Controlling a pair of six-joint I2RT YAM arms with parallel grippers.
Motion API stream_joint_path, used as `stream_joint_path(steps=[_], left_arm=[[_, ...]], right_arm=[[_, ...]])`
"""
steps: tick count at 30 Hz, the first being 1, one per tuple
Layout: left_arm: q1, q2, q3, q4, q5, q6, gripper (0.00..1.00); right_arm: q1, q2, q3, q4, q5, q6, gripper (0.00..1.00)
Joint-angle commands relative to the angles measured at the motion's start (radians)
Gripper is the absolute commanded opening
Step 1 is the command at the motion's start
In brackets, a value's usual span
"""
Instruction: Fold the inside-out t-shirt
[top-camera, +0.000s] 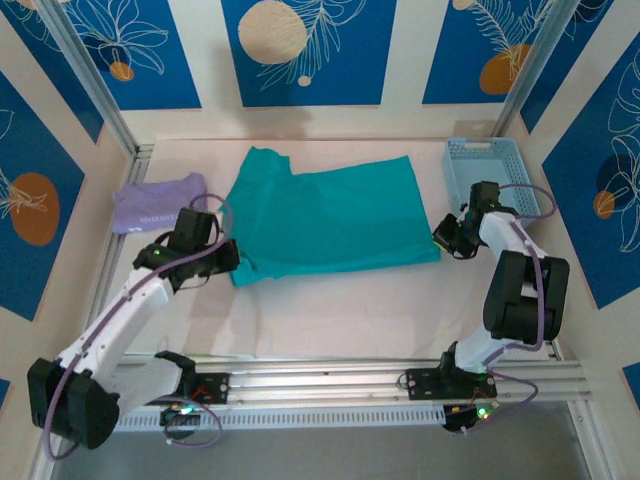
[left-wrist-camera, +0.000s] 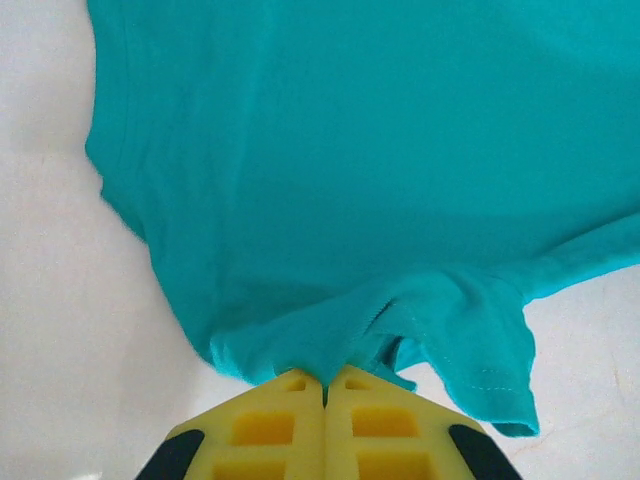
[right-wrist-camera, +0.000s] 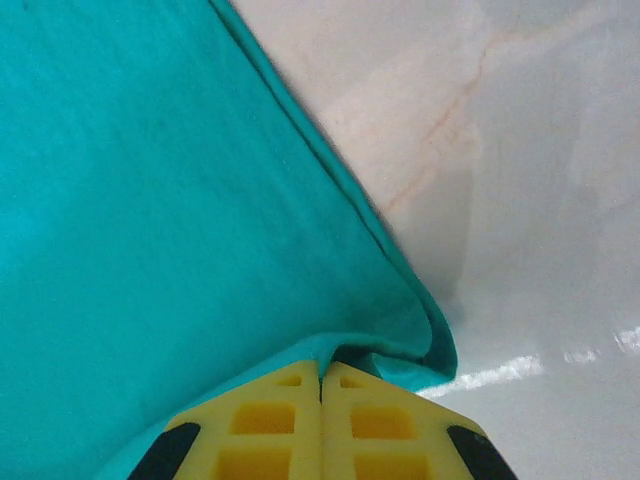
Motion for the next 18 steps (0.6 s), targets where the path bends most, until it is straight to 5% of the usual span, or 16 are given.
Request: stream_joint_path(steps=[1,10,18], left_arm=[[0.044,0.07,0.055,0.047,0.041,0.068,0.0],[0.12,0.324,0.198,0.138,0.024,0.08,0.0],[0.191,0.752,0.513,0.241,-0.066,0.072,0.13]], right_arm=[[0.014,0.047,0.056,-0.003,-0.023,-0.018,0.06],[0.062,0.207,0.217,-0.007,0.038,-0.023,0.08],[0.122,0.357,0.434,-0.052,0.196,-0.077,0.28]])
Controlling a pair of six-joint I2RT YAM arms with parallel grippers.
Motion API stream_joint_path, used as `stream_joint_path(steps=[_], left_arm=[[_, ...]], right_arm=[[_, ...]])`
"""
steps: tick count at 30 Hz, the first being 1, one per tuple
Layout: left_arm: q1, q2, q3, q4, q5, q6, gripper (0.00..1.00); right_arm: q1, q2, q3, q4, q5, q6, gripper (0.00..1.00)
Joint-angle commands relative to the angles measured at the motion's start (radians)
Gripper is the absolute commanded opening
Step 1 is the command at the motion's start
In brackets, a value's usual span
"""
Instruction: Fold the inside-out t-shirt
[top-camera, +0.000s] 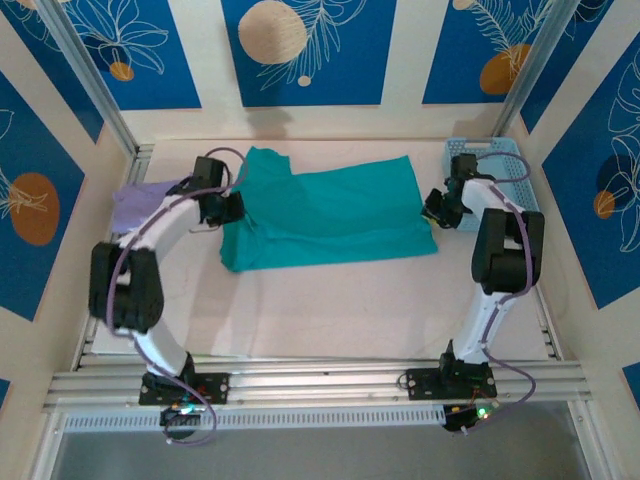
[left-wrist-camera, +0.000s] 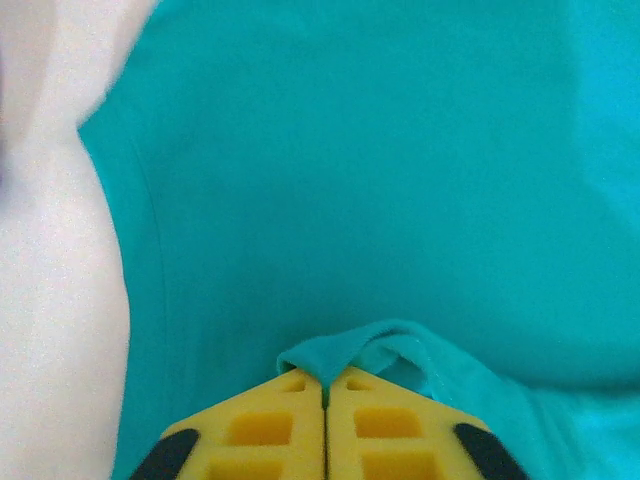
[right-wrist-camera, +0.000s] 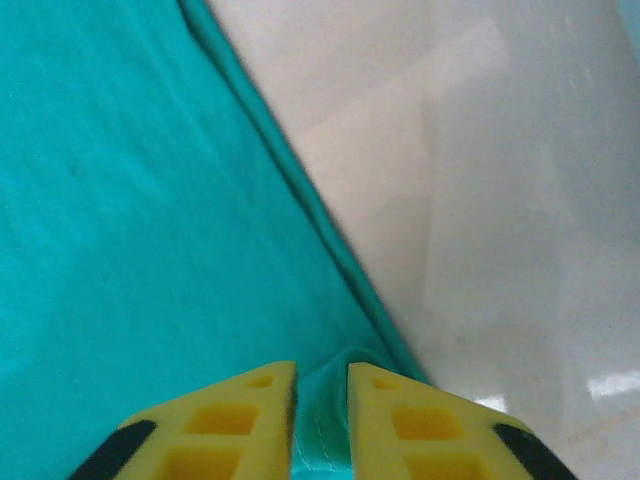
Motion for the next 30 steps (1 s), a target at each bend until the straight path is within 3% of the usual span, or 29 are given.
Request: stream_joint_path(steps=[1,2,3,6,8,12,17,25,30], left_arm=[[0.044,0.125,0.147,0.053,-0.041,0.01,0.22],[0.048,0.153,0.183,0.045,-0.048,0.012,0.35],[0.048,0.168,0.207,0.029,-0.049,0.019,0.41],[0.047,0.113,0.135,0.045,-0.041,0.016,0.53],[0.046,0.022,0.007,0.099,-0.026,-0.009,0.57],[0.013,-0.158,-0.295,0.286,0.132,-0.09,0.59],[-0.059,-0.154,-0.411,0.389,0.254,-0.135,0.59],[-0.054,-0.02,-0.411,0.334,0.188,-0.058,0.57],[-0.068,-0.074,-0.513,0.328,0.213,-0.056,0.56]], right_arm=[[0.034,-0.008,0.064,-0.05,0.118,-0.051,0.31],[0.047,-0.026,0.061,-0.055,0.151,-0.063,0.33],[0.065,-0.051,0.048,-0.058,0.184,-0.075,0.35],[0.128,-0.142,-0.031,-0.032,0.249,-0.111,0.38],[0.186,-0.191,-0.096,0.008,0.205,-0.154,0.41],[0.31,-0.167,-0.137,0.008,0.166,-0.229,0.42],[0.326,-0.063,-0.108,-0.065,0.219,-0.248,0.42],[0.287,-0.013,-0.098,-0.216,0.261,-0.236,0.4],[0.279,-0.066,-0.159,-0.31,0.344,-0.181,0.37]])
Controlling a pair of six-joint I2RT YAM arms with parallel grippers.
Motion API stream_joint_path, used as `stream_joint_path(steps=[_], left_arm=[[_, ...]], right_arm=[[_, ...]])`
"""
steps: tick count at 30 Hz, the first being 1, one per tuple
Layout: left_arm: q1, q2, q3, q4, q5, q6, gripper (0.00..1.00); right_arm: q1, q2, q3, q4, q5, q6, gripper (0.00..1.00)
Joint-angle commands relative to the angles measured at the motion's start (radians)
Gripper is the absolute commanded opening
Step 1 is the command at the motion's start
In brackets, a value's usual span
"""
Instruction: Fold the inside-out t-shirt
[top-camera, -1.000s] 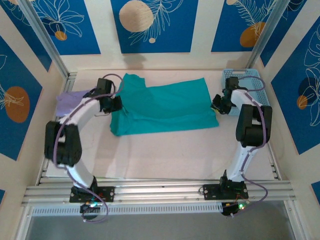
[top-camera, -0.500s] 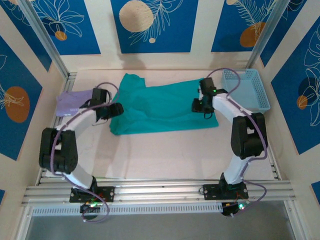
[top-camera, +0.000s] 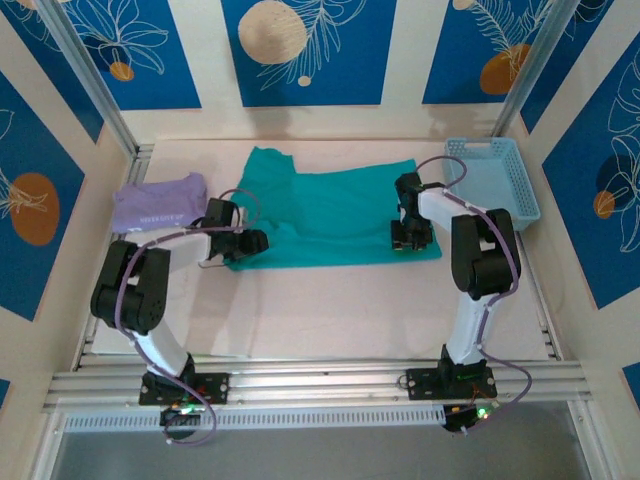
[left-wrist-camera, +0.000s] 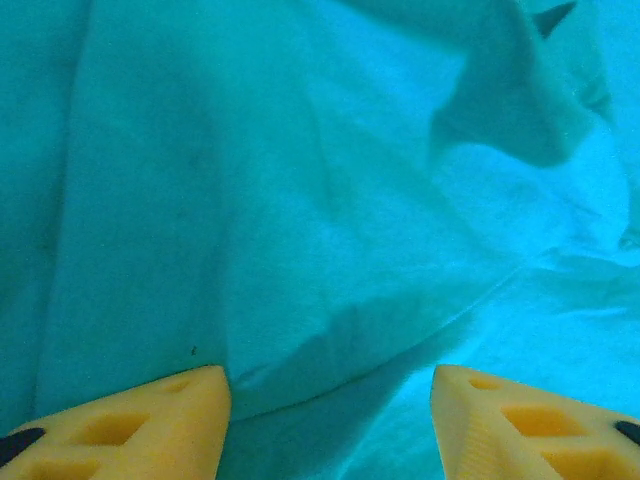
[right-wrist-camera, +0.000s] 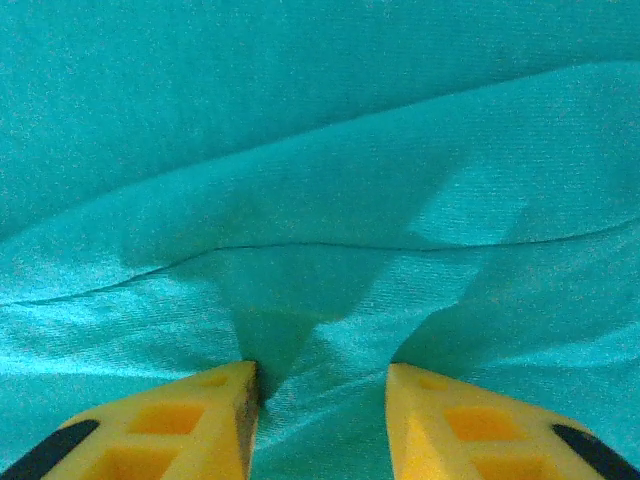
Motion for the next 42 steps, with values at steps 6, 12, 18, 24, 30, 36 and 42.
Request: stream_joint_path(steps=[6,12,18,24,30,36,42], left_arm=[[-0.042,-0.237,-0.186,-0.079,0.035,-0.01,0.58],[-0.016,-0.254,-0.156,-0.062,-0.021,-0.004,0.58],[-0.011,-0.235,-0.156,-0.027,-0.022,-0.019,0.58],[-0.01,-0.215,-0.179,0.001,-0.023,-0.021,0.58],[-0.009,-0.187,-0.193,0.017,-0.024,-0.009,0.58],[-0.01,-0.167,-0.197,0.035,-0.01,-0.008,0.58],[-0.009,-0.173,-0.204,0.037,-0.015,-0.006,0.58]], right_arm=[[0.036,-0.308,-0.188,-0.034,0.018,0.048,0.39],[0.234,-0.33,-0.155,0.341,-0.424,0.016,0.48],[0.393,-0.031,0.114,0.435,-0.507,0.11,0.5],[0.444,0.258,0.436,0.271,-0.495,0.145,0.43],[0.463,0.37,0.581,0.162,-0.448,0.133,0.4],[0.471,0.425,0.675,0.074,-0.412,0.132,0.39],[0.48,0.47,0.752,0.008,-0.401,0.112,0.39]])
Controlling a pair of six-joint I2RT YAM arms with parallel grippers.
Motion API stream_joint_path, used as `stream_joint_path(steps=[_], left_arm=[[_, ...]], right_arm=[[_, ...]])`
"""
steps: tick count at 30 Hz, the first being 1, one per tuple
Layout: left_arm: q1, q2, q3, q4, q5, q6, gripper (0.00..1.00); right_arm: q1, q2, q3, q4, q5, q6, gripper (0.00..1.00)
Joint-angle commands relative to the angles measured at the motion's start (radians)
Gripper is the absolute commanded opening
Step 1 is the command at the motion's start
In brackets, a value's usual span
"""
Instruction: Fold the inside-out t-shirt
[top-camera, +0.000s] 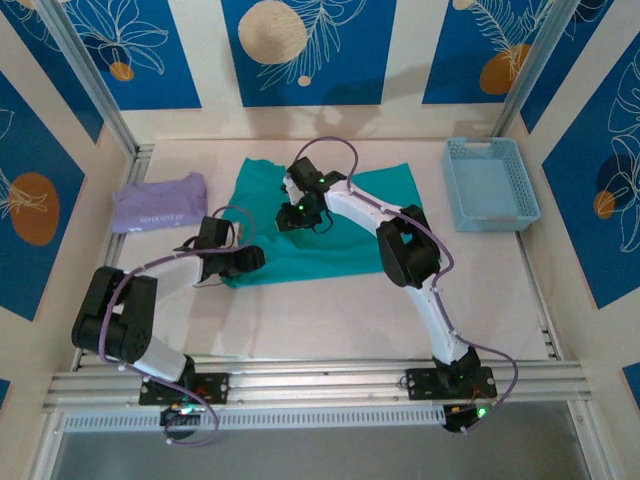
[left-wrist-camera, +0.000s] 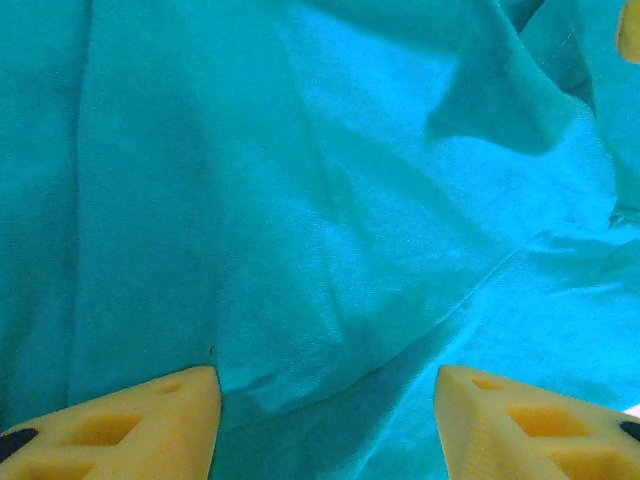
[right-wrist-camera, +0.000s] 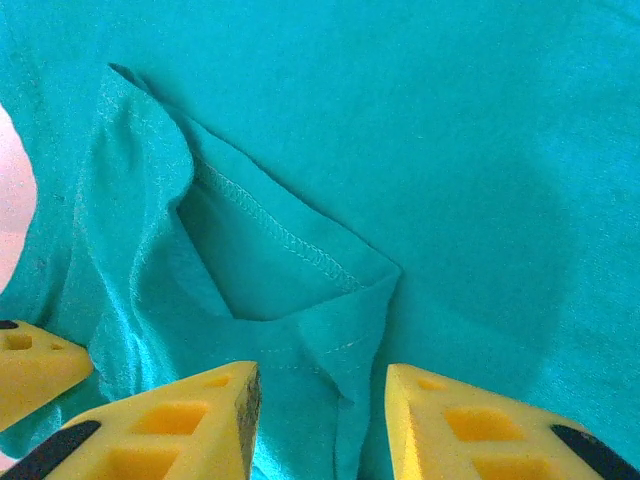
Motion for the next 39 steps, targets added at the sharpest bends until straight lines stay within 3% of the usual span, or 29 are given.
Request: stream_joint_path(steps=[1,7,14,20,26,39], left_arm=[[0.008,0.007,-0.017,0.009,-0.002,0.009,0.58],[0.008,0.005,-0.022,0.01,-0.005,0.016,0.59],[0.008,0.026,-0.027,0.011,-0.011,0.018,0.59],[0.01,0.045,-0.028,-0.014,-0.04,0.028,0.58],[0.011,0.044,-0.037,-0.028,-0.057,0.04,0.58],[0.017,0.053,0.009,-0.037,-0.051,0.036,0.59]], right_arm=[[0.01,0.038,0.045,-0.091,0.002,-0.012,0.39],[0.017,0.088,0.122,-0.152,0.003,-0.029,0.38],[0.013,0.089,0.137,-0.143,0.018,-0.013,0.15],[-0.001,0.051,0.123,-0.093,0.046,0.028,0.08],[-0.033,0.063,0.163,-0.144,0.072,0.07,0.08],[-0.105,-0.021,0.114,-0.193,0.143,0.068,0.22]])
